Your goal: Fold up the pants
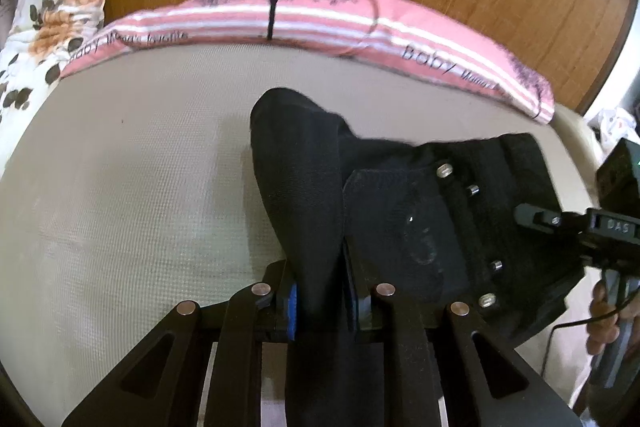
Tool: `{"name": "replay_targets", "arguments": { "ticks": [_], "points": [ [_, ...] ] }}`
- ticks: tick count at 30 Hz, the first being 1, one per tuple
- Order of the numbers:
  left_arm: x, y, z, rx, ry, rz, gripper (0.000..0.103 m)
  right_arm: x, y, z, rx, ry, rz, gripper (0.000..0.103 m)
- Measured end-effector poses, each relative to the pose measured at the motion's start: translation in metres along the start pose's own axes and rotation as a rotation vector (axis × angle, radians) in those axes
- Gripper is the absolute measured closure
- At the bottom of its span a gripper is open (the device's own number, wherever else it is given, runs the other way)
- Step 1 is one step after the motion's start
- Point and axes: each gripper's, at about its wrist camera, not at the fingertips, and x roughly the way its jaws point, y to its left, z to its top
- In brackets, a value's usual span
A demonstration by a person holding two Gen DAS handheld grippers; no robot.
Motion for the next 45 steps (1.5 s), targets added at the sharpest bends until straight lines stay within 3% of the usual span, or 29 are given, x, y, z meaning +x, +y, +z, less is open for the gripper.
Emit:
{"name": "replay_targets", "arguments": {
  "ticks": [1, 5, 8, 12, 25, 30, 38, 45],
  "points": [
    [0.005, 0.003, -0.002, -0.007, 0.010, 0.002, 0.080, 0.002, -0.002, -0.001, -0.012, -0.002, -0.036, 0.078],
    [0.020, 0.012, -0.011, -0.018, 0.031, 0.024, 0.064, 0.009, -0.003, -0.010, -0.103, -0.028, -0.219, 0.049],
    [0.020, 0.009, -0.014, 0.002, 0.020, 0.045, 0.060, 0.008, -0.002, -0.014, -0.120, -0.046, -0.251, 0.044],
    [0.015, 0.004, -0.018, 0.014, 0.019, 0.105, 0.052, 0.000, 0.000, -0.020, -0.124, -0.054, -0.275, 0.043],
    [-0.047, -0.016, -0.080, 0.010, -0.026, 0.250, 0.050, -0.049, 0.002, -0.076, -0.104, -0.155, -0.303, 0.035],
    [-0.075, -0.030, -0.098, 0.002, -0.070, 0.271, 0.046, -0.061, 0.027, -0.098, -0.195, -0.185, -0.360, 0.034],
    [-0.100, -0.052, -0.119, 0.018, -0.112, 0.286, 0.034, -0.064, 0.072, -0.138, -0.350, -0.242, -0.473, 0.012],
    [-0.105, -0.056, -0.129, 0.016, -0.118, 0.296, 0.033, -0.063, 0.091, -0.156, -0.380, -0.260, -0.496, 0.008]
  ]
}}
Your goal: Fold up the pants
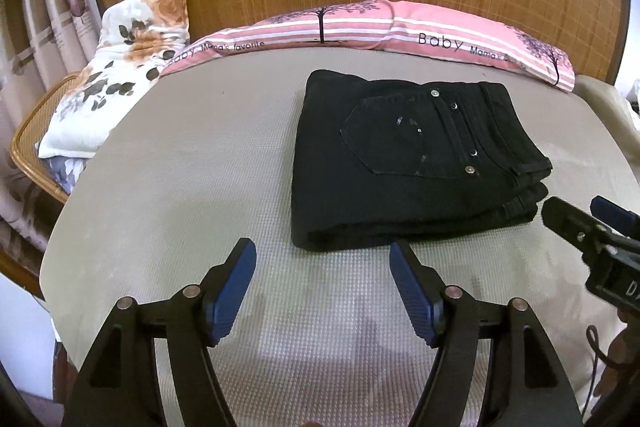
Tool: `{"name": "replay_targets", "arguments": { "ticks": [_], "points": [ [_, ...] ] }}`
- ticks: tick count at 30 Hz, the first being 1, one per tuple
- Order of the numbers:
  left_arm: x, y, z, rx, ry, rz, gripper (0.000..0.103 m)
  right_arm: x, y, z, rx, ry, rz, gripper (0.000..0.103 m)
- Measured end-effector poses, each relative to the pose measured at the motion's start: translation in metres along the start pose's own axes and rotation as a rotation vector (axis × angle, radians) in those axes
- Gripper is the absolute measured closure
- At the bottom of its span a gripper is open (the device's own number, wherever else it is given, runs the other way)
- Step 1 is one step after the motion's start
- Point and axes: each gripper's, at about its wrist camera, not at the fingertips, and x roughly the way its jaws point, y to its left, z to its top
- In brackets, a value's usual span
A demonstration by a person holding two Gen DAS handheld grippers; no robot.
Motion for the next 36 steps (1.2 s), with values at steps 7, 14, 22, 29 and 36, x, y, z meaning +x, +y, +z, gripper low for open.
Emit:
{"name": "replay_targets", "arguments": {
  "ticks": [7, 14, 22, 29, 36],
  "points": [
    [-0.003, -0.004, -0.006, 0.007, 0.002, 0.001, 0.033, -0.007, 0.010, -0.008, -0.037, -0.021, -0.045, 0.006],
    [-0.003, -0.007, -0.009, 0.013, 0.005, 0.008, 0.033, -0.007, 0.014, -0.011, -0.058, -0.021, -0.047, 0.005],
    [-0.001, -0.008, -0.009, 0.017, 0.007, 0.014, 0.033, -0.005, 0.016, -0.013, -0.069, -0.007, -0.037, 0.005],
    [-0.001, -0.007, -0.011, 0.017, 0.010, 0.014, 0.033, -0.003, 0.016, -0.015, -0.069, 0.005, -0.030, 0.005],
    [-0.001, -0.008, -0.012, 0.022, 0.010, 0.015, 0.033, -0.001, 0.015, -0.016, -0.061, 0.017, -0.022, 0.005]
  ]
}}
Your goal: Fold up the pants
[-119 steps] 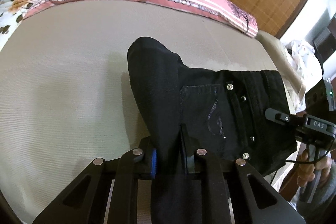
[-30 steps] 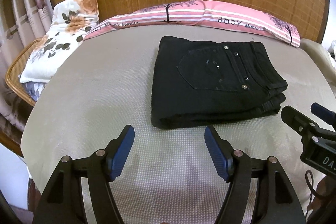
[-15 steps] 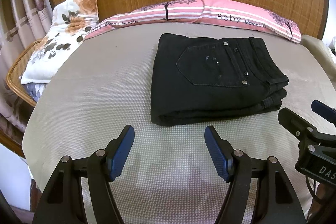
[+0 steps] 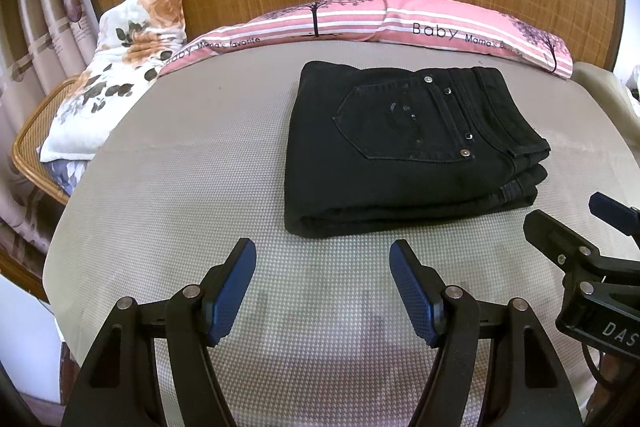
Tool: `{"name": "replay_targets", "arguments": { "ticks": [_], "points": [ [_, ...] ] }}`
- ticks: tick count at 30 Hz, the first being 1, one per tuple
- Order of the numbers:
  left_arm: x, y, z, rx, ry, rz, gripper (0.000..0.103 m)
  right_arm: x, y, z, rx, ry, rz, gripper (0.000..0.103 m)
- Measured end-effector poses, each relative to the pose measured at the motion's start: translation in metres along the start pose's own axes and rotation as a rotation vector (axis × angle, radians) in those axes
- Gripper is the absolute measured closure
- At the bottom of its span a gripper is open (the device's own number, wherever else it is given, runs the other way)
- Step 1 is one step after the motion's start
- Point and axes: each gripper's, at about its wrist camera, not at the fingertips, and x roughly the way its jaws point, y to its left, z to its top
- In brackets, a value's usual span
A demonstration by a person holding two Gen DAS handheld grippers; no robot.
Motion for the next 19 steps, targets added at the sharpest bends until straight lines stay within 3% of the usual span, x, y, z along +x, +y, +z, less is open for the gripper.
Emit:
{"name": "replay_targets", "arguments": {
  "ticks": [19],
  "points": [
    [0.0027, 0.0017, 0.0039, 0.007, 0.004, -0.025, 0.033, 0.0026, -0.0034, -0.0002, 0.004, 0.008, -0.002, 0.005]
  ]
}}
